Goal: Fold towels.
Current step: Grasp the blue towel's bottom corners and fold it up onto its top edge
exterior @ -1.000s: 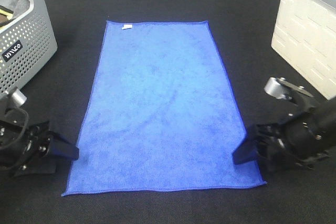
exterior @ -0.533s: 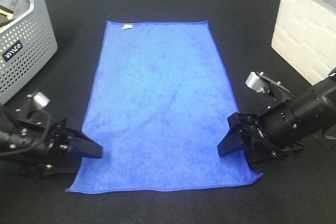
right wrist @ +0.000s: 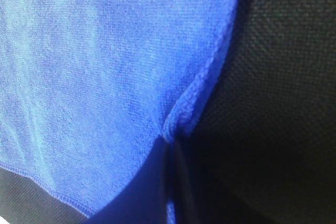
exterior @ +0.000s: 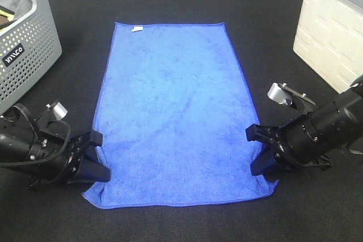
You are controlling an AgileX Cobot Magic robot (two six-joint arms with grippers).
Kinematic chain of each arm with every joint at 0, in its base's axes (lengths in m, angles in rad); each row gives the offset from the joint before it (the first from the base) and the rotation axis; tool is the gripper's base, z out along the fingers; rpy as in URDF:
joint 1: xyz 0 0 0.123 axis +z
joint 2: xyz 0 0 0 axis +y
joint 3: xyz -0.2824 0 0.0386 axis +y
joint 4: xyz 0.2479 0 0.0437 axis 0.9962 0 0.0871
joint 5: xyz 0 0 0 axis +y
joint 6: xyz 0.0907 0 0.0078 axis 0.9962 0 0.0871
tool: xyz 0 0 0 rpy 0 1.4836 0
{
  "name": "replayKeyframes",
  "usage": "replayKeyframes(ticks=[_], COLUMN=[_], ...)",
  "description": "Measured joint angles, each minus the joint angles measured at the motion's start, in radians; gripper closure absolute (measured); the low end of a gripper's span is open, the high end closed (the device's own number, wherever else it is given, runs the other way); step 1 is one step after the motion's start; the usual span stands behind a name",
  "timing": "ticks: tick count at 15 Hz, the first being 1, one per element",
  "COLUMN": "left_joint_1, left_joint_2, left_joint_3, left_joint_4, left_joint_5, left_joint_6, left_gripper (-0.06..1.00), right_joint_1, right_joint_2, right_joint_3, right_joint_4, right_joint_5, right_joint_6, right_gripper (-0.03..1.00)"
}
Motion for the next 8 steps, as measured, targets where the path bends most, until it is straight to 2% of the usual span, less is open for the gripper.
replayKeyframes(ticks=[3, 5, 8], left_joint_1=[-0.001, -0.002, -0.002], left_joint_2=[-0.052, -0.156, -0.285], left_joint_3=[0.037, 0.089, 0.164], left_joint_4=[0.041, 0.116, 0.275], left_joint_5=[-0.039, -0.062, -0.061], left_joint_6=[-0.028, -0.079, -0.211], left_gripper=[0.94, 0.94, 0.94], right_joint_1=[0.000, 0.000, 0.002], right_joint_2=[-0.052, -0.127, -0.218], right_joint_3=[0.001, 0.043, 0.159], right_joint_4=[-0.031, -0.093, -0.112], right_joint_5=[0.034, 0.075, 0.079], right_joint_6=[0.033, 0.110, 0.127], right_gripper=[0.97, 0.97, 0.97])
